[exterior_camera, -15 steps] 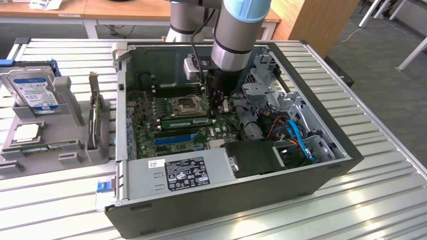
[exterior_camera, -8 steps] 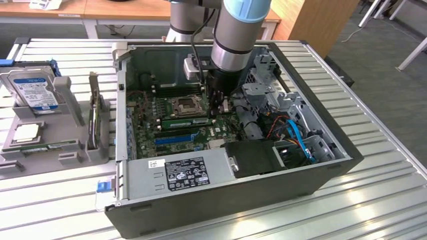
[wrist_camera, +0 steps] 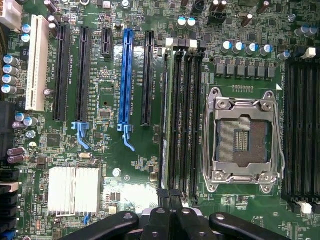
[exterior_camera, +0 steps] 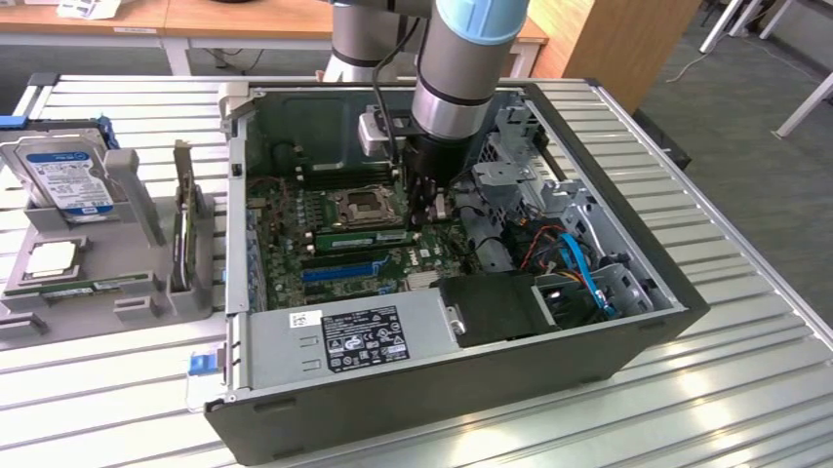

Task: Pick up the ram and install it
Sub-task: 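Press down the ram until it locks into place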

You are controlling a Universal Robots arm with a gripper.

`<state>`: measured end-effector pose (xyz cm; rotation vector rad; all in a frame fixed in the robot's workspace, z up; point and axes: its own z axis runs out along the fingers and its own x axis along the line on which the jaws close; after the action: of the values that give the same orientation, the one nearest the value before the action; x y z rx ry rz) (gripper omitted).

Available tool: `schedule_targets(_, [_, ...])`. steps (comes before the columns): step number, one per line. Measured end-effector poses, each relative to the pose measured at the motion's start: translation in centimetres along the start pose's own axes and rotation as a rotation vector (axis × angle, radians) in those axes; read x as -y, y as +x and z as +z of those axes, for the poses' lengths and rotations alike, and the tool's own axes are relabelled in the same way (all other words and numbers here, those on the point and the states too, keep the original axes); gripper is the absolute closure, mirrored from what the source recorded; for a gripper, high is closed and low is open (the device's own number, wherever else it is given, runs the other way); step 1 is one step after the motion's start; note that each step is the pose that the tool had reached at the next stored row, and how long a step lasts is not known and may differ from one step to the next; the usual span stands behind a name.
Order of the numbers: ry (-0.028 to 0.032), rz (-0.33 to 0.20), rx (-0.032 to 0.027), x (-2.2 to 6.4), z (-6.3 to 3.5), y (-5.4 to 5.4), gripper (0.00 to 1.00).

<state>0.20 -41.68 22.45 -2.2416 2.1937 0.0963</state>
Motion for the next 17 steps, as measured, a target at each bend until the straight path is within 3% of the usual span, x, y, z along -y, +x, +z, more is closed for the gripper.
schedule_targets(12, [-0.0002, 0.0, -0.0009, -0.07, -1.73, -0.1, 0.9])
schedule_targets(17, [-0.0001, 0.0, -0.0007, -0.08, -1.84, -0.1, 0.9])
